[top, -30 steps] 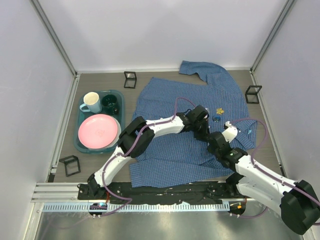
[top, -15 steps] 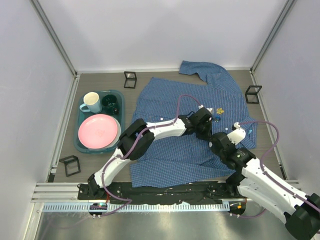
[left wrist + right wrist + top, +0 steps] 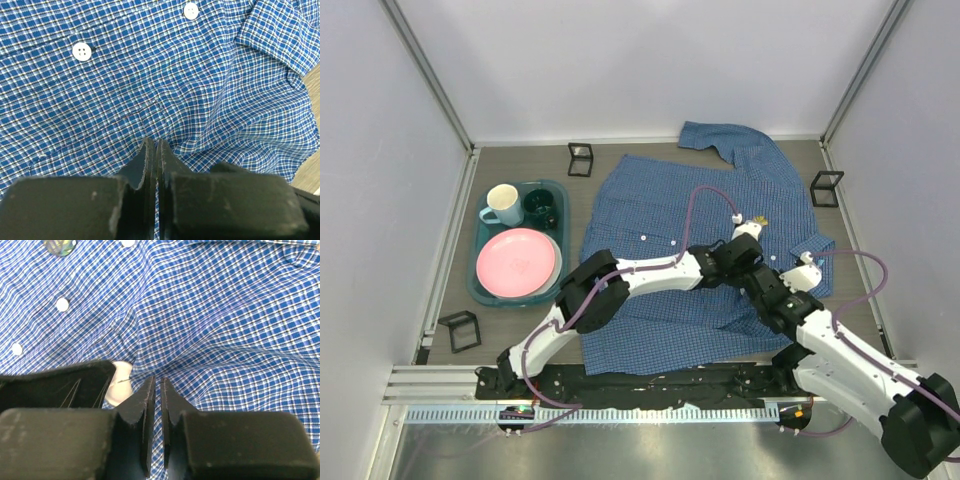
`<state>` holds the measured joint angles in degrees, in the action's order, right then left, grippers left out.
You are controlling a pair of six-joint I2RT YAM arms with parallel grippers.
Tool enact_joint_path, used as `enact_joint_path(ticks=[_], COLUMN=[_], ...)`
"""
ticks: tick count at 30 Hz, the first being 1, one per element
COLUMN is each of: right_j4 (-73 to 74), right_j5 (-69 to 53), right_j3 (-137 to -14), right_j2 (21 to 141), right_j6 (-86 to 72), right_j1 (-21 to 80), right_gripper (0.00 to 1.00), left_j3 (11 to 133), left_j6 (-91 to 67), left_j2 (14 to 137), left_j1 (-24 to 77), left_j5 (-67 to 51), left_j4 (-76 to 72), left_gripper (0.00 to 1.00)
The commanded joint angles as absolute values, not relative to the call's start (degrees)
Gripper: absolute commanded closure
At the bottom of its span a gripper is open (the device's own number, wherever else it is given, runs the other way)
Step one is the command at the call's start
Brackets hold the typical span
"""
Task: Remove the brooch from the garment
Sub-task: Remove the brooch from the clothes.
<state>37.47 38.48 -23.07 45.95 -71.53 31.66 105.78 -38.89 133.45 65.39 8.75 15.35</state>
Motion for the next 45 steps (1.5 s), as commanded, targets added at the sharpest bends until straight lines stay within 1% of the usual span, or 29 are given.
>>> enact_joint_path(ticks=[1, 5, 11, 18, 24, 29, 32, 34, 35, 39, 40, 41, 44, 45], right_j4=[31.39, 26.03, 25.84, 32.6, 38.67, 38.85, 38.41, 37.97, 38.14, 38.15, 38.23, 38.06, 37.27, 37.09], right_j5=[38.34, 32.8, 27.87, 28.74, 26.2, 25.05, 24.35, 25.04, 26.44, 29.18, 29.44, 29.53, 30.32, 30.76], right_j3=[-20.75, -17.5, -14.24, -15.55, -16.7, -16.0, -17.57, -20.02, -20.82, -24.69, -25.13, -25.48, -26.45, -26.98], right_j2=[47.89, 48.78, 48.26, 42.46, 39.82, 37.18, 35.61, 34.11, 32.36, 30.14, 30.49, 31.19, 34.18, 35.41], right_j6=[-71.11, -70.66, -73.65, -77.43, -81.82, -81.39, -76.41, -72.62, -70.68, -63.65, -63.2, -62.85, -60.74, -59.25], right_j1=[28.31, 23.83, 21.1, 20.3, 18.37, 17.32, 17.14, 17.14, 17.23, 17.14, 17.05, 16.96, 16.88, 16.79], right_gripper=[0.86, 0.86, 0.87, 0.87, 0.88, 0.88, 0.88, 0.85, 0.83, 0.68, 0.58, 0.42, 0.19, 0.16], left_j3=[104.24, 103.1, 100.72, 99.67, 102.12, 104.24, 103.36, 102.48, 102.13, 99.59, 99.23, 99.05, 97.21, 96.34], left_j6=[-34.72, -34.37, -34.19, -31.12, -25.67, -18.2, -15.91, -16.87, -18.27, -21.35, -21.71, -22.14, -22.5, -22.85], left_j2=[131.31, 130.78, 130.17, 130.95, 132.54, 134.3, 133.69, 132.9, 132.11, 130.43, 130.17, 129.64, 128.76, 127.98], left_j1=[65.65, 65.92, 65.92, 66.27, 68.37, 70.48, 71.98, 72.33, 72.25, 72.25, 72.25, 72.25, 72.33, 72.33], left_j5=[16.35, 17.31, 18.81, 21.35, 29.43, 36.28, 36.57, 34.03, 32.88, 29.54, 29.18, 28.92, 27.86, 27.69], left_j4=[16.09, 14.68, 11.52, 7.82, 8.52, 8.0, 5.98, 5.63, 5.45, 3.87, 3.61, 3.43, 1.15, 0.88], left_gripper=[1.0, 1.0, 1.0, 1.0, 1.0, 1.0, 1.0, 1.0, 1.0, 1.0, 1.0, 1.0, 1.0, 1.0])
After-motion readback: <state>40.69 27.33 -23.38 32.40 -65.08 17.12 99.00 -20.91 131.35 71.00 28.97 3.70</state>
